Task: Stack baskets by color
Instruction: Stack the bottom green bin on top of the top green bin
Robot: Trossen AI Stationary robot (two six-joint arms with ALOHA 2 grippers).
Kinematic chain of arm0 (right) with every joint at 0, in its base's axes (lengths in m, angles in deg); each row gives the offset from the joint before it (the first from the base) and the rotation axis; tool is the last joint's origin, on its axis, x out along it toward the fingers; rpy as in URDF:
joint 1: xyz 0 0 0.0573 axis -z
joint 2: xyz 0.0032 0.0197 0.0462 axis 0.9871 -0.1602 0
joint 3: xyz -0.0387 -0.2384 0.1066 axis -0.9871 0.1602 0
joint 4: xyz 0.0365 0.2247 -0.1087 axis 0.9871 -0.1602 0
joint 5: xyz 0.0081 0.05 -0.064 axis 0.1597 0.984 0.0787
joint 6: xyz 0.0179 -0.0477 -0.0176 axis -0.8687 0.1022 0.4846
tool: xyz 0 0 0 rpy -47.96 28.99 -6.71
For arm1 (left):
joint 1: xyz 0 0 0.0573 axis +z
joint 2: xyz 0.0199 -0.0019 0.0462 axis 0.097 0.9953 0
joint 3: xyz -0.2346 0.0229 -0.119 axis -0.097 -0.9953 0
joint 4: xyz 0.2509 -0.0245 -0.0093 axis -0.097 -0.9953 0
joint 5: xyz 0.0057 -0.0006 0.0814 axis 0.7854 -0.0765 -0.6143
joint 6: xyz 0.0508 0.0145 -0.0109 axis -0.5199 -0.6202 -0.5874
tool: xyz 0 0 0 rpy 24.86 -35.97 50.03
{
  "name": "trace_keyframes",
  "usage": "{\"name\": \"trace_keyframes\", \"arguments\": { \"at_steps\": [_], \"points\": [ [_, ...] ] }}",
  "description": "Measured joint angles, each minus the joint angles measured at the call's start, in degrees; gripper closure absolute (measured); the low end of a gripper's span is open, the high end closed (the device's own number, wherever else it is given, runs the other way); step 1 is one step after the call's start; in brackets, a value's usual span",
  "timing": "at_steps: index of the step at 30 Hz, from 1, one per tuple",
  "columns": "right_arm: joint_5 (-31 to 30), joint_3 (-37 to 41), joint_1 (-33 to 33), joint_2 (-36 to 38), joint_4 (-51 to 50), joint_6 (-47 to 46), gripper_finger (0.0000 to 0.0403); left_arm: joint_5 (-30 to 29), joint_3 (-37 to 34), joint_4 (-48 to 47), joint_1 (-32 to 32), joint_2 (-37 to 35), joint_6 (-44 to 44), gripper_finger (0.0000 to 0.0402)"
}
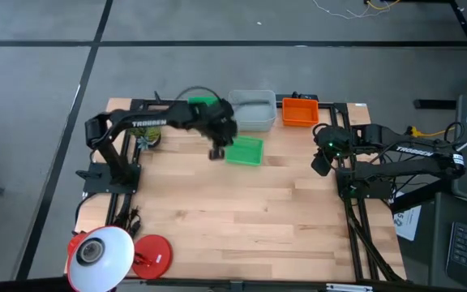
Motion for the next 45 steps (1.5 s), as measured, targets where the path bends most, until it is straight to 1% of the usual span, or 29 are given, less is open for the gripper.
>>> {"name": "trace_keyframes", "arguments": {
  "at_steps": [3,7,10,12,14,15,22,27,35,40,45],
  "points": [
    [0.0,0.0,0.0,0.0,0.0,0.0,0.0272,0.2,0.0,6.2,-5.3,1.5,1.4,0.0327],
    [-0.2,0.0,0.0,0.0,0.0,-0.2,0.0272,-0.3,0.0,12.4,-10.2,5.4,1.6,0.0317],
    [-0.5,0.0,0.0,0.0,0.0,-1.4,0.0272,-0.4,-0.1,14.2,-12.6,7.6,1.6,0.0303],
    [-0.5,0.0,0.0,0.0,0.0,-1.4,0.0272,-3.0,-0.1,15.2,-13.6,9.1,1.5,0.0294],
    [-0.5,0.0,0.0,0.0,-0.1,-1.5,0.0272,-7.1,-0.1,15.2,-13.9,10.3,1.5,0.0286],
    [-0.5,0.0,0.0,0.0,-0.1,-1.5,0.0272,-8.2,-0.1,15.9,-13.9,10.9,1.5,0.0283],
    [-0.5,0.0,0.0,0.0,-0.2,-1.5,0.0272,-9.1,-0.1,16.0,-12.4,15.7,3.0,0.0274],
    [-0.3,0.0,0.0,0.0,-0.2,-1.4,0.0272,-11.4,-0.1,15.9,-11.6,18.0,2.1,0.0275],
    [-0.3,0.0,0.0,0.0,-0.4,-1.3,0.0272,-12.7,-0.1,15.9,-12.0,17.3,1.1,0.0275],
    [-0.2,0.0,0.0,0.0,-0.4,-1.3,0.0272,-17.1,-0.1,15.4,-12.9,16.5,1.0,0.0275],
    [-0.2,0.0,0.0,0.0,-0.4,-1.3,0.0272,-18.2,-0.1,15.7,-13.8,16.2,-0.3,0.0275]
  ]
}}
